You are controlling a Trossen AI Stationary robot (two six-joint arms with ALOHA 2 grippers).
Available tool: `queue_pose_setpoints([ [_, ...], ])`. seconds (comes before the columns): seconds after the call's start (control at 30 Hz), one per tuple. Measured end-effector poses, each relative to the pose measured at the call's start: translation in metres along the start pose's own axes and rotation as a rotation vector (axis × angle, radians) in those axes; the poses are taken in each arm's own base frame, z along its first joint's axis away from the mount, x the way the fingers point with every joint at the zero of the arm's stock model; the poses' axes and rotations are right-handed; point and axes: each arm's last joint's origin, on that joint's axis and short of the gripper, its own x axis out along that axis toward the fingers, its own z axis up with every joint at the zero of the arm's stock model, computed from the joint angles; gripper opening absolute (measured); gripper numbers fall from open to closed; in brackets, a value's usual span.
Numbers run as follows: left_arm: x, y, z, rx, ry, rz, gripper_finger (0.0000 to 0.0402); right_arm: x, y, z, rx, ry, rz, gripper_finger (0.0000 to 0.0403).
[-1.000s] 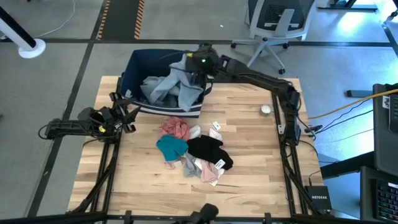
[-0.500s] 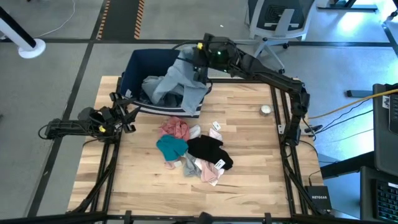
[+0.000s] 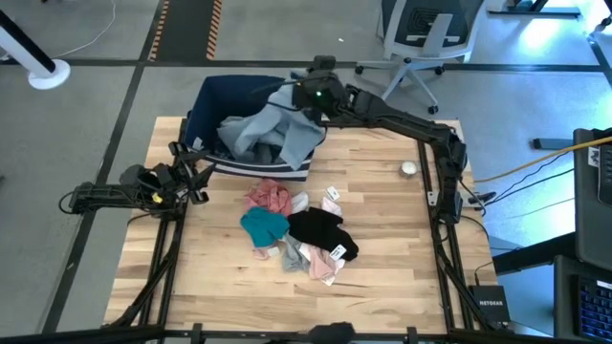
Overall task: Sort clothes
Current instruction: Put the blue jeans into the blue laundry organizer, then put the black pants into the blue laundry organizer
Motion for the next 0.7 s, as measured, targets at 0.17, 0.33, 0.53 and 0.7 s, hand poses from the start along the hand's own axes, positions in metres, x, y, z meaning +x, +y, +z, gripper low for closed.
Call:
queue_pose_setpoints([
  [0.17,0.000,0.000,0.000,0.026,-0.002,0.001,0.0180,-0.021,-0.018,0.011,0.178,-0.234,0.040,0.0211],
  [0.33,0.000,0.001,0.001,0.016,-0.012,0.006,0.0180,-0.042,-0.019,0.038,0.339,-0.559,0.096,0.0211],
  [0.53,0.000,0.000,0.001,-0.001,-0.007,0.003,0.0180,-0.074,0.005,0.049,0.211,-0.554,0.249,0.0211],
  [0.7,0.000,0.000,0.001,0.007,-0.008,0.004,0.0180,-0.125,0.041,0.055,0.018,-0.530,0.455,0.0211],
])
